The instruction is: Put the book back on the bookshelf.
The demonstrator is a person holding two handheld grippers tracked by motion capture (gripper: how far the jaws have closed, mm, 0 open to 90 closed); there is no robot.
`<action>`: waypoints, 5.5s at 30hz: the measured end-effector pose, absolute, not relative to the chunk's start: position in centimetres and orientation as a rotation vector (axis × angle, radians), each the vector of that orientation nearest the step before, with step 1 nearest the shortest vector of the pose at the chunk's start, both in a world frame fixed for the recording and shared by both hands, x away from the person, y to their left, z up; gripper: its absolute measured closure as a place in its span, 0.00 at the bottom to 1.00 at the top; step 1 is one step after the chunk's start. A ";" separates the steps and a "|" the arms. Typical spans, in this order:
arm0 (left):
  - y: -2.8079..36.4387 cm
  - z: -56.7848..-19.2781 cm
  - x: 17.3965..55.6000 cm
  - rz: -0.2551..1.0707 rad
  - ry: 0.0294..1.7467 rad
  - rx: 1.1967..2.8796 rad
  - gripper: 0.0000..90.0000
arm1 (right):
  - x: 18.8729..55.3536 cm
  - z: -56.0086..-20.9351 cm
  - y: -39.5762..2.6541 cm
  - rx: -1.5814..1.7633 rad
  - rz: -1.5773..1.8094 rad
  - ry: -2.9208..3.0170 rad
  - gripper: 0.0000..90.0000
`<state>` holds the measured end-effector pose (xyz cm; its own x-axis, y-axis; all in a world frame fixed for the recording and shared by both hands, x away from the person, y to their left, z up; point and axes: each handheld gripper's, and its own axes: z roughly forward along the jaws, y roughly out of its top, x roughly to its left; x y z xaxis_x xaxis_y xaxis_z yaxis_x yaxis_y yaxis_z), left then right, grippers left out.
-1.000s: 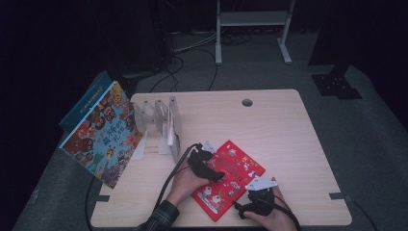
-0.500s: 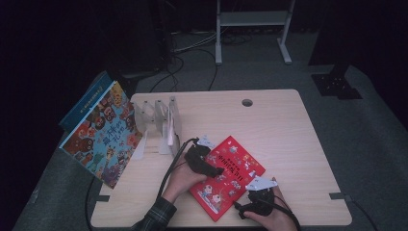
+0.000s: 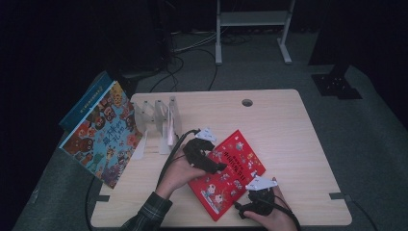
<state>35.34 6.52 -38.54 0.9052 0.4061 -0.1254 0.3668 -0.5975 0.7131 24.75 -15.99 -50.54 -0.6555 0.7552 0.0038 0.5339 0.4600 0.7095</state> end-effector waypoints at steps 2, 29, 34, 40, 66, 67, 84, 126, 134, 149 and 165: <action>6.4 -37.9 35.1 0.053 0.520 2.271 0.15 | 24.8 -50.5 -16.0 1.099 1.001 2.400 0.00; 4.7 -35.8 33.2 -0.033 0.368 2.293 0.58 | 25.0 -50.5 -16.1 1.118 0.995 2.384 0.00; 4.4 -35.4 33.0 0.002 0.376 2.309 0.65 | 25.0 -50.5 -16.1 1.122 0.995 2.383 0.00; 3.8 -35.2 33.0 0.054 0.385 2.383 0.74 | 25.0 -50.5 -16.1 1.122 0.995 2.383 0.00; 6.5 -33.3 33.8 0.041 0.318 2.476 0.88 | 25.8 -48.4 -19.2 1.066 1.079 2.326 0.29; 6.6 -33.3 33.8 0.036 0.316 2.473 0.88 | 26.1 -48.3 -19.6 1.061 1.088 2.309 0.29; 8.6 -33.3 33.7 -0.012 0.277 2.466 0.87 | 27.5 -48.3 -18.1 0.966 1.172 2.368 0.30; -1.7 -34.2 34.7 -0.004 0.205 2.677 0.82 | 26.5 -48.4 -16.9 0.921 1.171 2.381 0.29; -1.9 -34.1 34.6 -0.010 0.221 2.691 0.87 | 26.3 -48.5 -17.2 0.921 1.159 2.387 0.29; 0.7 -32.5 33.8 0.008 0.200 2.628 0.88 | 26.5 -49.0 -22.7 1.075 1.126 2.355 0.23; 8.5 -30.2 33.1 0.019 0.209 2.340 0.88 | 27.9 -50.0 -23.9 1.181 0.978 2.310 0.20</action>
<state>33.09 8.51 -30.20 0.9864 0.1565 -0.0500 0.1453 -0.6887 0.7103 27.94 -23.95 -50.01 -0.5823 0.8129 -0.0098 0.5587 0.4089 0.7215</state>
